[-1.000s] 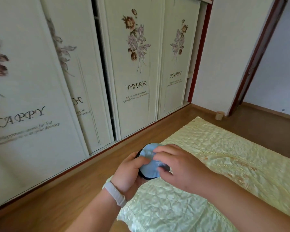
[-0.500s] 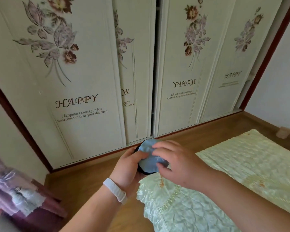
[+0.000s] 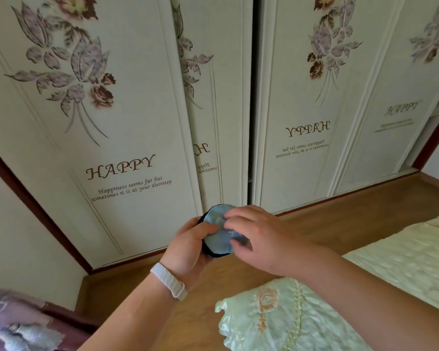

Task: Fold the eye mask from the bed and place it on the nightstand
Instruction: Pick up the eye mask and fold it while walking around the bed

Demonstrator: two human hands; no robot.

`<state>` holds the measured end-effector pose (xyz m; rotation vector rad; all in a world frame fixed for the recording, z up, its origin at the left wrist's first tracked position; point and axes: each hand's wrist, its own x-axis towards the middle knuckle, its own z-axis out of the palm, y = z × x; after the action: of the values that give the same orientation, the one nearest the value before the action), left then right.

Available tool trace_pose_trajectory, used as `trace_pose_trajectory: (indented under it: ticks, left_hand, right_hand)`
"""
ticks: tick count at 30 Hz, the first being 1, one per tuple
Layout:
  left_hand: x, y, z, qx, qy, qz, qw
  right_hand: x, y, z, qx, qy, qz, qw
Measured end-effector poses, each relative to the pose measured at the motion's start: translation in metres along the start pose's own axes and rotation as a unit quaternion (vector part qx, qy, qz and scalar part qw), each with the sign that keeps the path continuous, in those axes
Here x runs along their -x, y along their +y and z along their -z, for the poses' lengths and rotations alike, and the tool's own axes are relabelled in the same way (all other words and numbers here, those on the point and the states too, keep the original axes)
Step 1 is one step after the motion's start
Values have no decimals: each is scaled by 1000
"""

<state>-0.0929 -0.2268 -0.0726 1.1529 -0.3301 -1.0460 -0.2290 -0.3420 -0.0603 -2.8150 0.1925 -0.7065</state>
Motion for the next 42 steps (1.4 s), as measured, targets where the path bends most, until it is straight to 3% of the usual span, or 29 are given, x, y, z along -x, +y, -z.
trace_pose_trajectory:
  ticks: [8,15,25,34,42]
  left_hand:
    - [-68,44,28,10,12,-15,1000]
    - [-157,82,95,17,7,0,1000]
    - [-288,178,174,-22,-89,13,996]
    - [-376,184,154,0,-128,67,990]
    - [-471,172,87,-22,-172,99,980]
  right_hand:
    - [-81,34,-25,-30,3,19,999]
    - [-176,57,-83,0,-22,-9,1000]
    - [-320,72,-142,39,4,-90,995]
    - [-355,128,-146,84,6,-168,982]
    - [-357,229,-136,85,20,-234,968]
